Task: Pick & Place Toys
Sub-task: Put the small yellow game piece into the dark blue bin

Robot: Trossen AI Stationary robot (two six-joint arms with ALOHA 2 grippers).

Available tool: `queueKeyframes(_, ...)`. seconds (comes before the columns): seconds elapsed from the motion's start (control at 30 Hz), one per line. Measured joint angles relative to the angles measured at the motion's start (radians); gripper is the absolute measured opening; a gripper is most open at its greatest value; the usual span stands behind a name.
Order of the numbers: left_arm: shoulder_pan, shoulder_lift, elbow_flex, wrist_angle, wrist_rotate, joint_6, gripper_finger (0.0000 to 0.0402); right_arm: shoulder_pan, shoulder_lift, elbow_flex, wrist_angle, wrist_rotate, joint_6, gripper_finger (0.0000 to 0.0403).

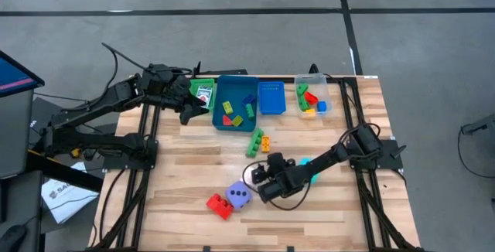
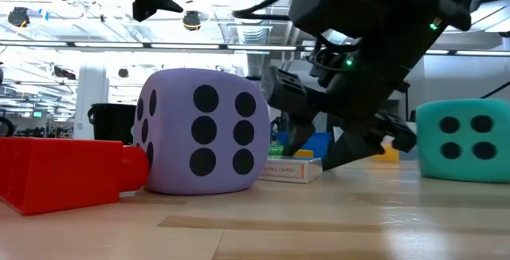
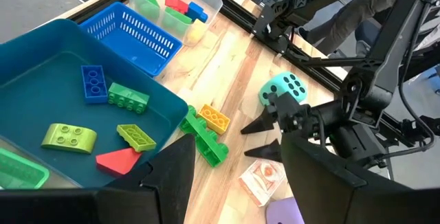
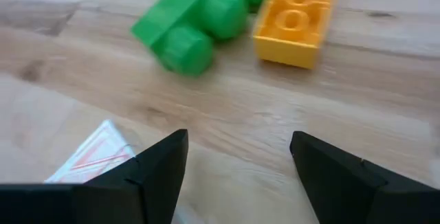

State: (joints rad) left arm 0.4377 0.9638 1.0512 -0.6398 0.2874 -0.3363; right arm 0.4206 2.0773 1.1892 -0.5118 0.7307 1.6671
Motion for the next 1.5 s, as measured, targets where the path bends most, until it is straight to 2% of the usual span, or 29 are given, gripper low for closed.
queueKeyframes(0.23, 0.0, 0.0, 0.0, 0.0, 0.0, 0.0, 0.0208, -0.012, 0.004, 0.0, -0.045, 0.007, 0.051, 0.026)
queueKeyframes(0.53, 0.0, 0.0, 0.0, 0.0, 0.0, 0.0, 0.0208, -0.066, 0.004, -0.003, 0.017, 0.016, -0.089, 0.026)
queueKeyframes(1.2, 0.0, 0.0, 0.0, -0.017, 0.001, -0.004, 0.0208, -0.203, 0.004, -0.002, -0.003, 0.027, -0.096, 0.026)
queueKeyframes(1.5, 0.0, 0.0, 0.0, -0.017, 0.001, -0.004, 0.0208, -0.227, 0.004, -0.003, 0.038, 0.035, -0.098, 0.026)
